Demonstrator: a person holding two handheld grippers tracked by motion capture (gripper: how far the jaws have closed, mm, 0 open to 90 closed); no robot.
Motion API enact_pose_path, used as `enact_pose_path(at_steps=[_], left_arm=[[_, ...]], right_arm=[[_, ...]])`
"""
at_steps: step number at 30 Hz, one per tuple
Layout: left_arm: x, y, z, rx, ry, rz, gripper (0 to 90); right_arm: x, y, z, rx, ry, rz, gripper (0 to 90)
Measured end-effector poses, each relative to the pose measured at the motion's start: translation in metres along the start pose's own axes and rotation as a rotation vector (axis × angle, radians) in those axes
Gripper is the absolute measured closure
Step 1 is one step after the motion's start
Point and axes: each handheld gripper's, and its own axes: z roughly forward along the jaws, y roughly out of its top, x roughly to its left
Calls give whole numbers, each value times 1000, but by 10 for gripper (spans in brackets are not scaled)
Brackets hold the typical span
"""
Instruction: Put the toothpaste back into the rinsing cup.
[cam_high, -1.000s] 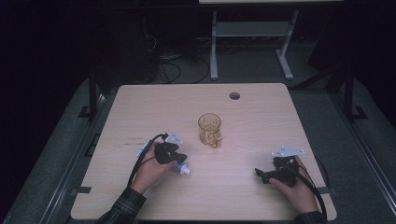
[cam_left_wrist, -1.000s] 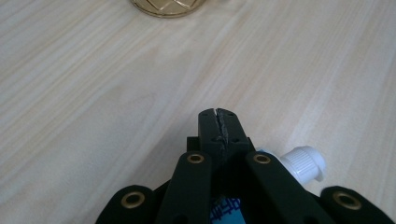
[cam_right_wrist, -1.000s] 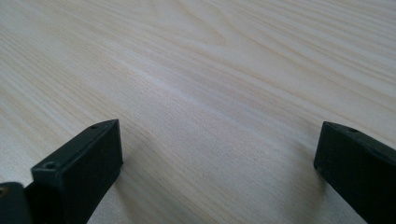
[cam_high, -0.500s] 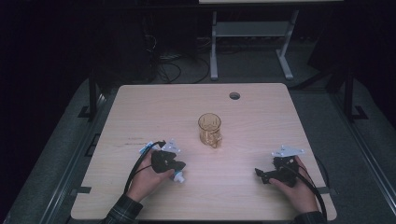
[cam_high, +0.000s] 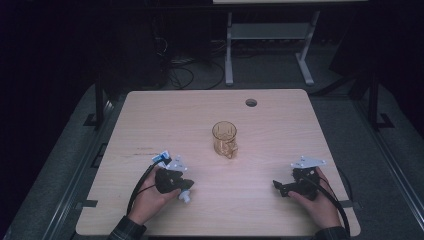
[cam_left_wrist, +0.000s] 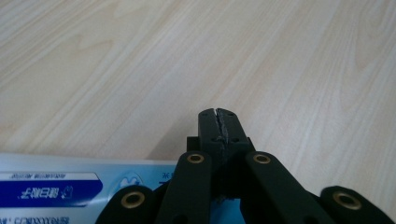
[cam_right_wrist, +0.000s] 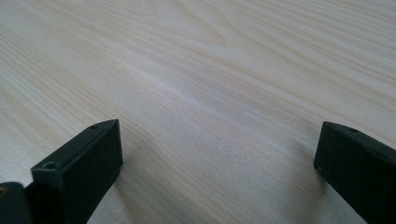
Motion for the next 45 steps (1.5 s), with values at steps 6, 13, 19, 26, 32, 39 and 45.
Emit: enact_pose_path(at_steps=[6, 13, 19, 26, 32, 39, 45], left_arm=[[-6, -9, -6, -2, -4, -2, 900], [-10, -22, -15, 4, -7, -17, 900], [-10, -28, -25, -21, -18, -30, 900], [6, -27, -52, -71, 66, -53, 900], [46, -44, -68, -88, 166, -118, 900], [84, -53, -56, -66, 217, -186, 900], [99, -48, -38, -32, 226, -209, 900]], right_arm=[[0, 0, 0, 0, 0, 0, 5], [0, 0, 0, 0, 0, 0, 5], [0, 0, 0, 0, 0, 0, 5], [0, 0, 0, 0, 0, 0, 5], [0, 0, 0, 0, 0, 0, 5], [0, 0, 0, 0, 0, 0, 5], [0, 0, 0, 0, 0, 1, 5]])
